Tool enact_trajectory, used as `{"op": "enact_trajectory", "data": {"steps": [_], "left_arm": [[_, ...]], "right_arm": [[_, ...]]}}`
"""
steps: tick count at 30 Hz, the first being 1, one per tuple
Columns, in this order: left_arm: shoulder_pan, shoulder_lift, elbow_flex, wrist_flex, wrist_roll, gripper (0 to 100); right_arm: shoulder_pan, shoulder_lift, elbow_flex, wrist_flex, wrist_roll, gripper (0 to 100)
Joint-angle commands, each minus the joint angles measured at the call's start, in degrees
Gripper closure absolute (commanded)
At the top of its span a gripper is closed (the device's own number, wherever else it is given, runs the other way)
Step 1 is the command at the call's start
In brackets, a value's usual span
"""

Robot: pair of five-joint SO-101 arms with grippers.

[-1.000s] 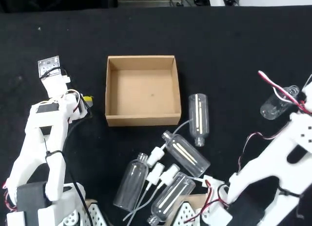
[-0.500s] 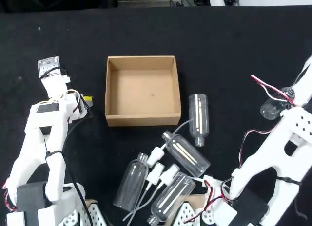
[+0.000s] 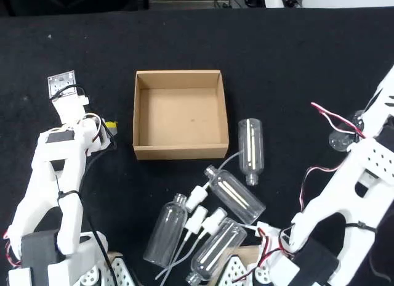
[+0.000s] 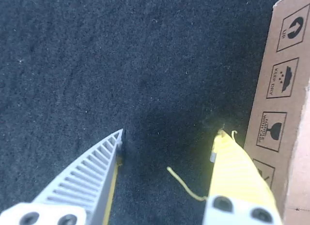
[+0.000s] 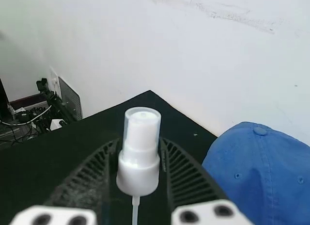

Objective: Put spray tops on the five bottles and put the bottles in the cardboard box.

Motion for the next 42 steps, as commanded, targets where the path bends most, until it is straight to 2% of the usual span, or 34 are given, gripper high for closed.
{"op": "enact_trajectory", "data": {"steps": [1, 5, 11, 22, 27, 31, 33, 38, 42], "left_arm": [[-0.75, -2.46, -0.66, -0.97, -0.18, 73], [-0.75, -2.46, -0.66, -0.97, -0.18, 73], [-0.75, -2.46, -0.66, -0.97, -0.18, 73], [-0.75, -2.55, -0.66, -0.97, -0.18, 73], [-0.75, -2.55, -0.66, -0.97, -0.18, 73], [-0.75, -2.55, -0.66, -0.88, -0.18, 73], [-0.75, -2.55, -0.66, -0.88, -0.18, 73], [-0.75, -2.55, -0.66, -0.88, -0.18, 73], [-0.75, -2.55, -0.66, -0.88, -0.18, 73]], "right_arm": [[-0.97, 0.04, 0.22, -1.85, -0.09, 98.8], [-0.97, 0.04, 3.30, -2.90, -0.09, 98.7], [-0.79, 0.04, 13.14, -16.62, -0.09, 98.7], [-0.97, 0.04, 20.00, -18.37, -0.26, 98.3], [-0.70, 0.04, 25.36, -26.29, -0.09, 98.3], [-0.88, 0.04, 27.47, -27.78, -0.09, 98.2], [-0.97, 0.04, 27.56, -27.78, -0.09, 96.1], [-0.97, 0.04, 27.65, -27.78, -0.09, 81.8], [-0.97, -0.48, 27.30, -27.78, -0.09, 80.5]]}}
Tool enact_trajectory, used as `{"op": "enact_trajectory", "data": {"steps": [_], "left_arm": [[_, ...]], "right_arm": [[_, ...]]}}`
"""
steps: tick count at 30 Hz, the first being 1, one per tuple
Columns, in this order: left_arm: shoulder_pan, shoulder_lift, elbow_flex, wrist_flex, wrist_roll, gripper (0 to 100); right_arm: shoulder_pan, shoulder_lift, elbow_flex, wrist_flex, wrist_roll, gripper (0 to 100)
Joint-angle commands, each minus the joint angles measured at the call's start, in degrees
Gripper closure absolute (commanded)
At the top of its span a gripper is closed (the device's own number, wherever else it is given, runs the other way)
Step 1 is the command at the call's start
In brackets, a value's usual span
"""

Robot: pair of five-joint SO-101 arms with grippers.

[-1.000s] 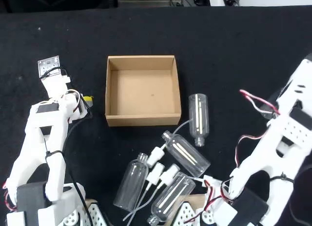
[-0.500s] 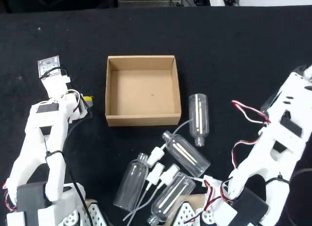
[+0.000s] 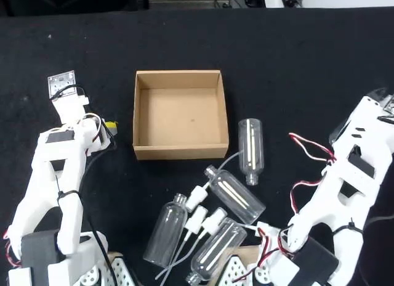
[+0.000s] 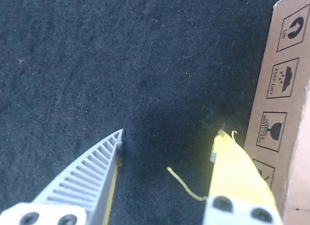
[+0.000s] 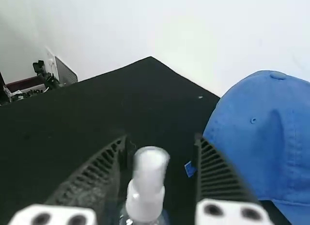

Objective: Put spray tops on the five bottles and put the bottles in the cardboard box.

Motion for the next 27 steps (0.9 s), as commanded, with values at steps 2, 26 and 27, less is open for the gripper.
{"op": "enact_trajectory", "data": {"steps": [2, 26, 27], "left_arm": [[-0.75, -2.55, -0.66, -0.88, -0.18, 73], [-0.75, -2.02, -0.84, -0.97, -0.18, 73], [-0.75, -2.02, -0.84, -0.97, -0.18, 73]], "right_arm": [[-0.97, -0.48, -0.75, -1.76, 0.00, 80.5], [-2.90, -0.75, 7.16, 1.32, -0.62, 62.7], [-2.90, 1.19, 7.25, -0.97, -0.62, 63.5]]}}
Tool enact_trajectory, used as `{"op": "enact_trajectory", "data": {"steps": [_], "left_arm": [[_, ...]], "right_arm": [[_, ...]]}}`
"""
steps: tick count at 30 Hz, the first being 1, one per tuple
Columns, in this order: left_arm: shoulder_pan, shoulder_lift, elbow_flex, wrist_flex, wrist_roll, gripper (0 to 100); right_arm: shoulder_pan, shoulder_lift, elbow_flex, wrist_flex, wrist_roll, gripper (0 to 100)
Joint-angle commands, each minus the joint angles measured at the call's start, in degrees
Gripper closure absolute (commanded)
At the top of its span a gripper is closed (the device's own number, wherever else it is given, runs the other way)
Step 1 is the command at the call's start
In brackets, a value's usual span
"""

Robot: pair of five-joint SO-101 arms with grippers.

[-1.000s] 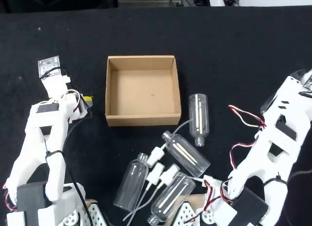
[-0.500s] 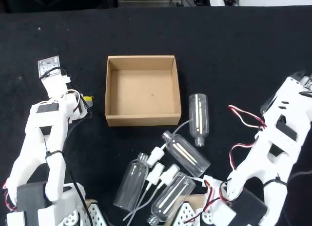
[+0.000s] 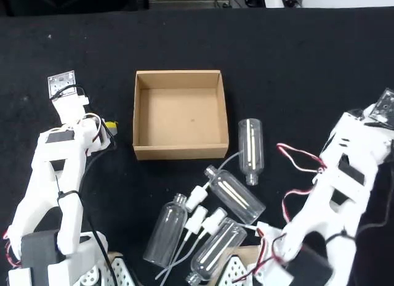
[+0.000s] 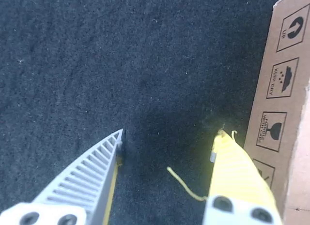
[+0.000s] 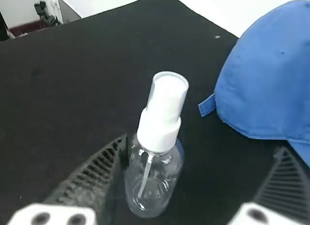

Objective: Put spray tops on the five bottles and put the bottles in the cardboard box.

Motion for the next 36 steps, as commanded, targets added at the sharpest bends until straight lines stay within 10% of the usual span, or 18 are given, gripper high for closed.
{"op": "enact_trajectory", "data": {"steps": [1, 36], "left_arm": [[-0.75, -2.02, -0.84, -0.97, -0.18, 73], [-0.66, -1.93, -0.84, -0.97, -0.18, 73]], "right_arm": [[-1.32, 5.49, -0.22, -9.93, -0.62, 64.2], [-4.04, 21.76, -2.59, -25.49, -0.62, 71.4]]}}
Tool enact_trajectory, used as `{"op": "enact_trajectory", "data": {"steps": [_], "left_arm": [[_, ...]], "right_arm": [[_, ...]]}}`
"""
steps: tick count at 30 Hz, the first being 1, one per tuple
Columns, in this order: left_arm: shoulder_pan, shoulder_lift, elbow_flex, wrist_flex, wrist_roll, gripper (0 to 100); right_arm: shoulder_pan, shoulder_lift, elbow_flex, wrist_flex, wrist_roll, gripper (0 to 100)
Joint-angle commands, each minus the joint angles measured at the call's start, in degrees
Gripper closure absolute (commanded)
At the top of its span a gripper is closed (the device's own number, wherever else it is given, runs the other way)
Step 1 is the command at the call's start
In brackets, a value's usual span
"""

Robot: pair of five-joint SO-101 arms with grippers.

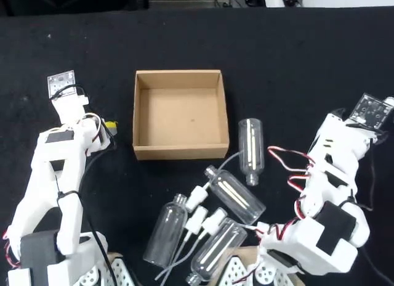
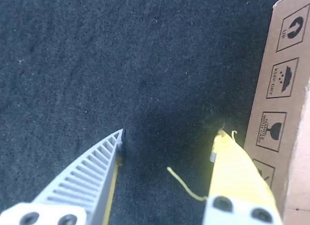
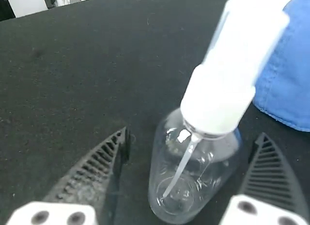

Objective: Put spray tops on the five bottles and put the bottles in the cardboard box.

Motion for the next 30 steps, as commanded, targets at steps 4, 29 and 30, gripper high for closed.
{"op": "enact_trajectory", "data": {"steps": [4, 29, 30], "left_arm": [[-0.66, -1.93, -0.75, -0.97, -0.18, 73], [-0.57, -1.93, -0.13, -2.99, -0.18, 73], [-0.66, -1.93, 0.31, -3.60, -0.18, 73]], "right_arm": [[-0.53, -0.13, -3.65, -1.76, 0.00, 84.3], [5.80, -14.64, 11.30, -0.44, -0.53, 96.2], [5.71, -15.43, 11.47, -0.44, -0.53, 96.2]]}}
